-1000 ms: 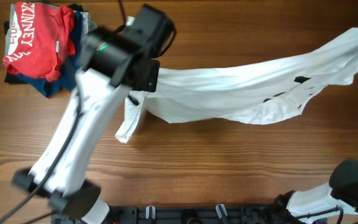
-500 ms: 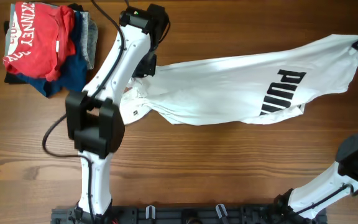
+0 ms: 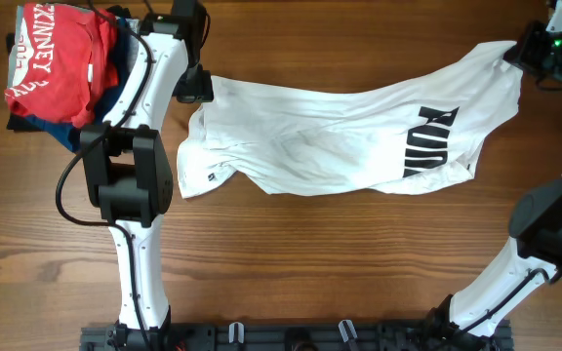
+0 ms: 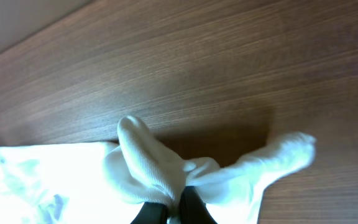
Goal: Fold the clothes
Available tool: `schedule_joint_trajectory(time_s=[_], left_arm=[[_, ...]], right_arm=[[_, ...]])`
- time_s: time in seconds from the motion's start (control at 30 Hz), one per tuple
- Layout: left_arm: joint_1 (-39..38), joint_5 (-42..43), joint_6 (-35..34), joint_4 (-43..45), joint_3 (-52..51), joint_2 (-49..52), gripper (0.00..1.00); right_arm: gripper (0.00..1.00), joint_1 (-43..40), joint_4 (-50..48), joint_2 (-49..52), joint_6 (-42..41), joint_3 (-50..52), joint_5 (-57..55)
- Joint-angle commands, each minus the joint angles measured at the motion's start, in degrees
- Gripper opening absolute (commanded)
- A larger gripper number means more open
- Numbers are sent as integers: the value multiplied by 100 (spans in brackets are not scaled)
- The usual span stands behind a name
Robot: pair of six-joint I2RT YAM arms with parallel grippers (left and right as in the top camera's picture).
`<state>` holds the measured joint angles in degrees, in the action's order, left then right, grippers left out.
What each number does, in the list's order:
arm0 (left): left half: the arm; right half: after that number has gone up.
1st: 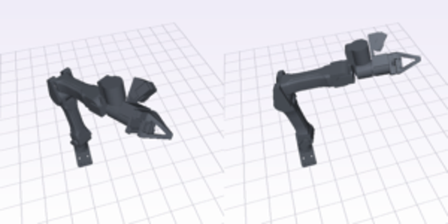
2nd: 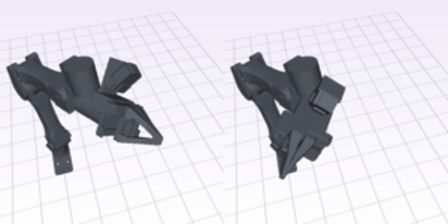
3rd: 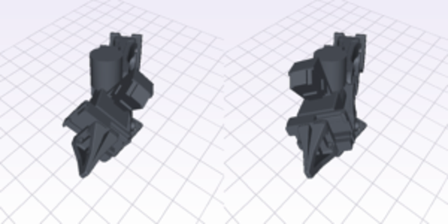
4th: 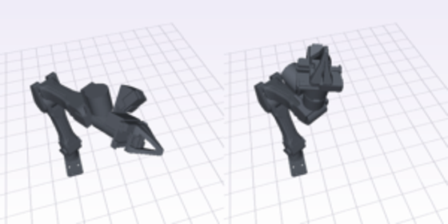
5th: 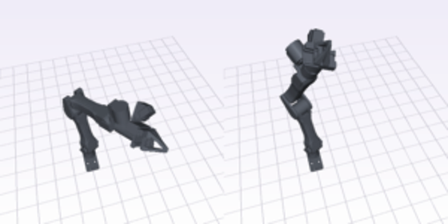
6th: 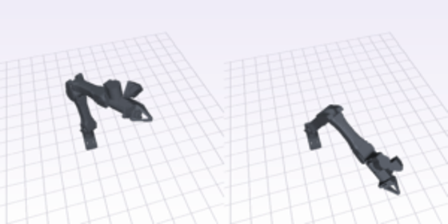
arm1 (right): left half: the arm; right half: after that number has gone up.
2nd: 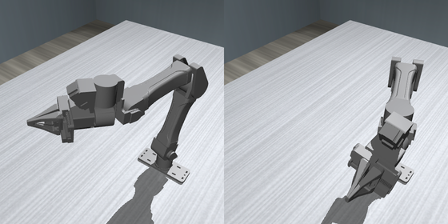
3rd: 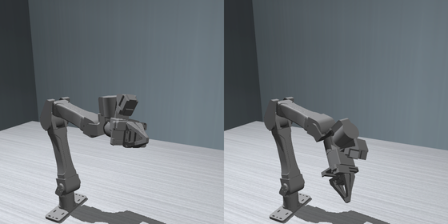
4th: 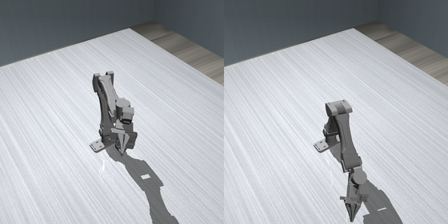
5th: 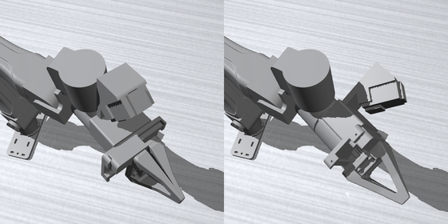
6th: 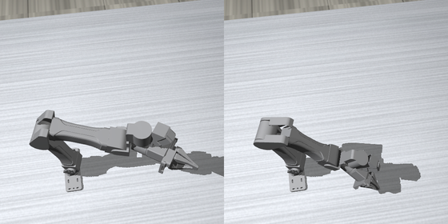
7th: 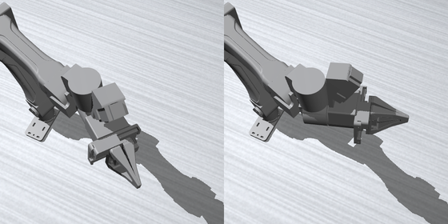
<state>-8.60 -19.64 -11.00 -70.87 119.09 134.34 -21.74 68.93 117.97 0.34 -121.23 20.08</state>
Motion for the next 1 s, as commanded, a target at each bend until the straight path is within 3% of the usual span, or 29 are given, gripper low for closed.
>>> schedule_joint_trajectory(time_s=[0.0, 0.2, 0.47, 0.63, 0.77, 0.97], left_arm=[[-264, 719, 289, -304, 17, -450, 100], [-835, 1928, 448, -664, -13, -680, 100], [-977, 1897, -1847, -278, -562, -651, 98], [-951, 1899, -2623, 258, -944, -651, 86], [-942, 1893, -2752, 560, -1307, -651, 80], [-782, 1899, -2857, 706, -1714, -651, 81]], right_arm=[[4, 59, -37, 120, 55, -20, -122], [4, 68, -46, 120, -39, -20, -122], [4, 68, -26, 120, 66, -20, -125], [4, 68, -28, 120, 72, -20, -122], [4, 68, -2, 120, 74, -20, -125], [4, 68, -7, 120, 72, -20, -122]])
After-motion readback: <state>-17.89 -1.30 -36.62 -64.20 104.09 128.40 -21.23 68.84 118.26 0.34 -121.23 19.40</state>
